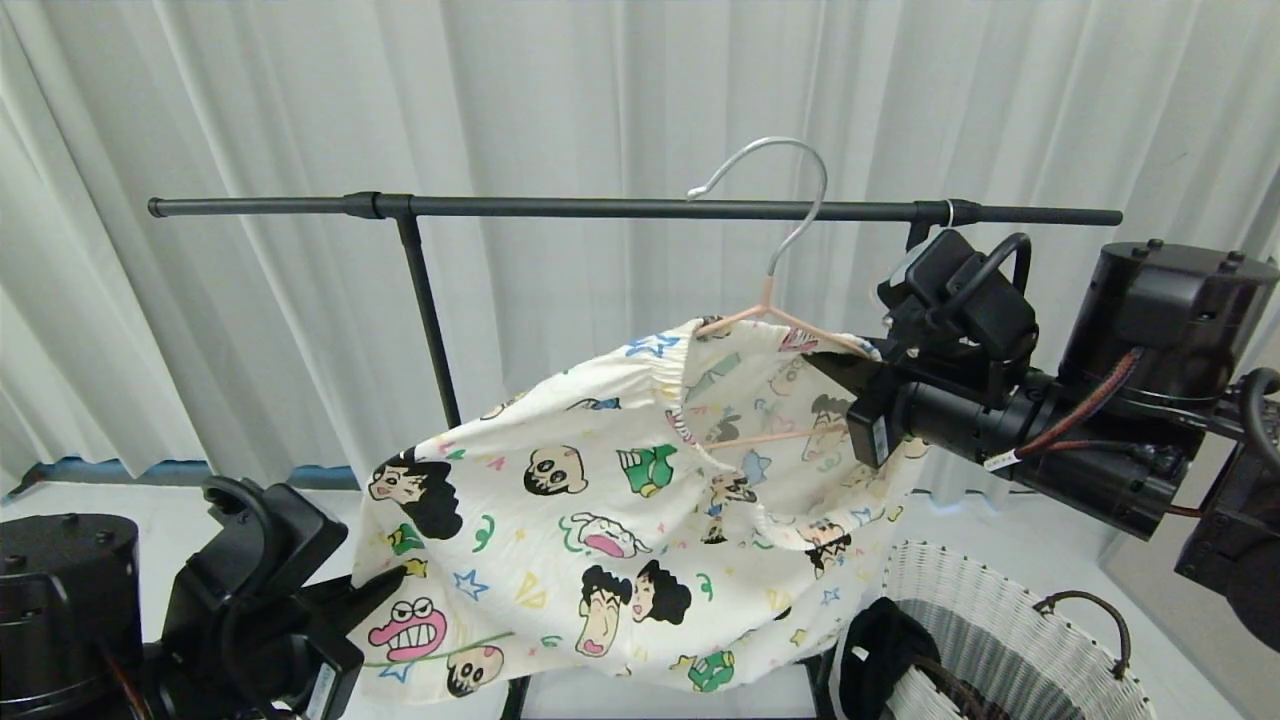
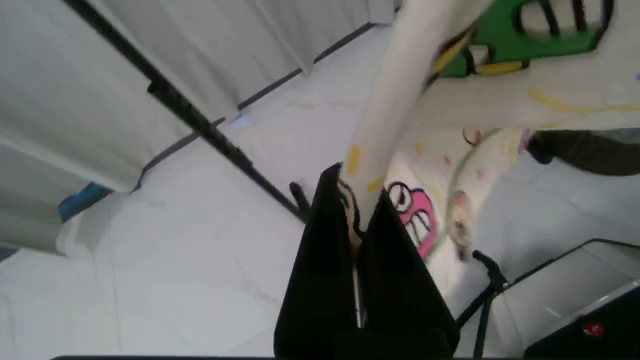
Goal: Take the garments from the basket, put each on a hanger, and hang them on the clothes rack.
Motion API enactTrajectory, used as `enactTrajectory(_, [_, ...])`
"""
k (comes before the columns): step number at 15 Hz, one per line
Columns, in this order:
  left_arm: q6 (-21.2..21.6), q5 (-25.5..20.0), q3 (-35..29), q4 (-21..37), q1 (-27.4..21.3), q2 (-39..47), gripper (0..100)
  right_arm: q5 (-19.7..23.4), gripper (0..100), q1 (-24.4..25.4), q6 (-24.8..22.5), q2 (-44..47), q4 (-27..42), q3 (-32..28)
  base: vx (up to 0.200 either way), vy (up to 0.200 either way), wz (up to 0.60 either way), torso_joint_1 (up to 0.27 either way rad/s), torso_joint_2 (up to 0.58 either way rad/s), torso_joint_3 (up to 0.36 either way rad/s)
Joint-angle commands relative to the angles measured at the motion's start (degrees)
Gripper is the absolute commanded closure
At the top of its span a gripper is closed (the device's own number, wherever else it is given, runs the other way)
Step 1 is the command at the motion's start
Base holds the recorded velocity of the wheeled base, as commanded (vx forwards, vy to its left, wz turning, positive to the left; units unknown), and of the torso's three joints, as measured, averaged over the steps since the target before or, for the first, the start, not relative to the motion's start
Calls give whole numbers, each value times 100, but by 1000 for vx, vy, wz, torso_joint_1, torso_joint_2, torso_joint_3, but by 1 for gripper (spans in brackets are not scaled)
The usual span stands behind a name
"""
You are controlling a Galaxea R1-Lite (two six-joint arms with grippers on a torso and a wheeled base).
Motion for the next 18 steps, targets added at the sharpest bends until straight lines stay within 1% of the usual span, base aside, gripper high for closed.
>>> enactTrajectory(1, [1, 10, 98, 2, 366, 65, 100, -84, 100, -1, 117, -2, -14, -8, 0, 0, 0, 0, 0, 0])
enactTrajectory(2, [10, 18, 142, 2, 436, 74, 100, -119, 100, -1, 197, -2, -22, -8, 0, 0, 0, 0, 0, 0])
enactTrajectory(5, [10, 18, 230, 2, 445, 74, 100, -136, 100, 8, 390, -2, -22, -17, 0, 0, 0, 0, 0, 0])
enactTrajectory(10, [28, 27, 212, 2, 436, 48, 100, -136, 100, 8, 407, -11, -22, -17, 0, 0, 0, 0, 0, 0])
enactTrajectory(11, [19, 27, 203, 2, 436, 39, 0, -136, 100, -1, 407, -20, -22, -17, 0, 0, 0, 0, 0, 0])
enactTrajectory(13, [1, 27, 186, 2, 445, -23, 0, -198, 100, -10, 399, -55, -14, 0, 0, 0, 0, 0, 0, 0])
enactTrajectory(15, [-34, 18, 212, -7, 506, -155, 0, -567, 100, -27, 399, -73, -14, 80, 0, 0, 0, 0, 0, 0])
enactTrajectory(18, [-535, 27, 107, -7, 541, -427, 0, -1182, 100, -150, 390, -125, 39, 370, 0, 0, 0, 0, 0, 0])
